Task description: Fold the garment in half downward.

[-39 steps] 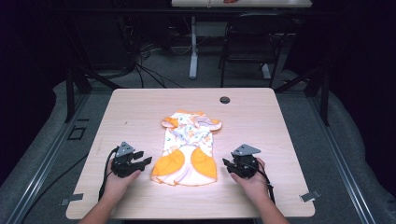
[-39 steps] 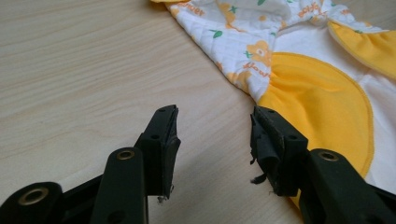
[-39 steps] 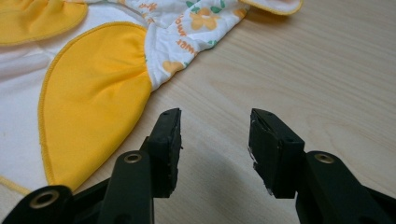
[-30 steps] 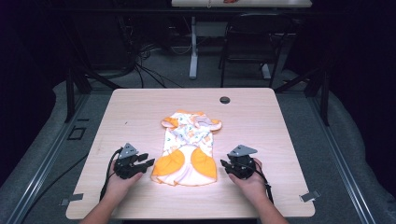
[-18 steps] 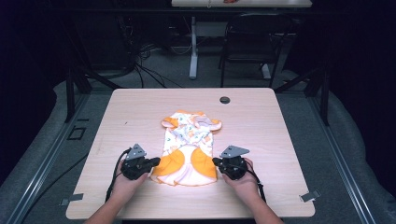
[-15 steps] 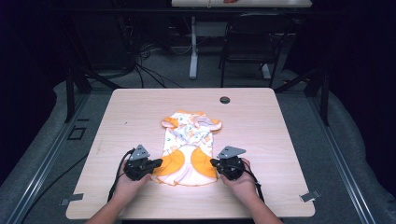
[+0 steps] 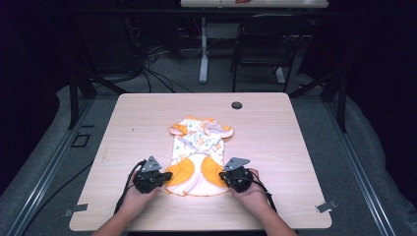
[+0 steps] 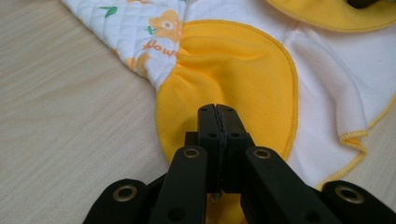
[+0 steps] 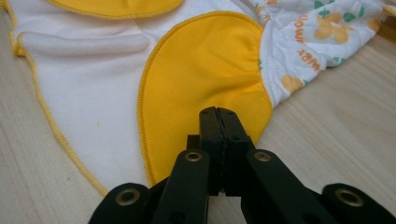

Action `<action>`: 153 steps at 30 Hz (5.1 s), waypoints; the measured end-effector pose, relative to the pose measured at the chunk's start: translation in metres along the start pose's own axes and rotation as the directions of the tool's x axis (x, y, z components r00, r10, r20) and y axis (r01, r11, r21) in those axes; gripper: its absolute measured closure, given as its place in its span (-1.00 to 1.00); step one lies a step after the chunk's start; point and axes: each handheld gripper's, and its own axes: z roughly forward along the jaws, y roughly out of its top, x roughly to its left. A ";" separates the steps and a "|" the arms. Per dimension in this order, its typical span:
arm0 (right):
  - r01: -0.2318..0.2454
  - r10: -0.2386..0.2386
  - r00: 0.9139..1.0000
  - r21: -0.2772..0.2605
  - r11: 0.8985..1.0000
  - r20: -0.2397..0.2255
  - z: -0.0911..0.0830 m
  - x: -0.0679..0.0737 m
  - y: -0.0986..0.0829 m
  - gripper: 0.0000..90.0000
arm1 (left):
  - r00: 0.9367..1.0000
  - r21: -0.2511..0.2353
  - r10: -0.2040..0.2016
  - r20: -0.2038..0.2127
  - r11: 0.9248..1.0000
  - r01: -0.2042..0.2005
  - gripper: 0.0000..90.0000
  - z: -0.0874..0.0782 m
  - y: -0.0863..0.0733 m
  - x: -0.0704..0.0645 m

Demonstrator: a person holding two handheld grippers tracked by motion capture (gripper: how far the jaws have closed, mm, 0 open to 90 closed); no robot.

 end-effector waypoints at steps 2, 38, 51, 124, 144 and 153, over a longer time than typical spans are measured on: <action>-0.007 0.007 1.000 0.003 1.000 -0.015 -0.001 0.000 0.000 1.00 | 1.000 0.002 0.009 0.003 1.000 -0.009 0.99 -0.001 -0.001 -0.003; -0.012 0.014 0.996 0.028 1.000 -0.082 -0.003 -0.012 0.047 1.00 | 0.999 0.008 0.018 0.040 1.000 -0.018 0.99 -0.002 0.046 0.014; -0.049 0.050 0.999 0.120 0.992 -0.010 0.058 -0.052 0.074 1.00 | 1.000 0.079 -0.007 0.021 0.997 0.005 0.99 0.059 0.067 0.038; -0.198 0.195 0.980 0.149 0.969 0.034 0.087 -0.094 0.100 0.54 | 0.987 0.085 -0.104 -0.119 0.990 0.114 0.49 0.085 0.097 0.090; -0.105 0.100 0.994 0.146 0.984 0.041 0.079 -0.083 0.110 0.97 | 0.987 0.091 -0.114 -0.116 0.988 0.125 0.88 0.076 0.100 0.087; -0.070 0.068 0.997 0.099 0.993 0.026 0.060 -0.081 0.120 0.97 | 0.988 0.031 -0.114 -0.106 0.993 0.118 0.89 0.056 0.106 0.087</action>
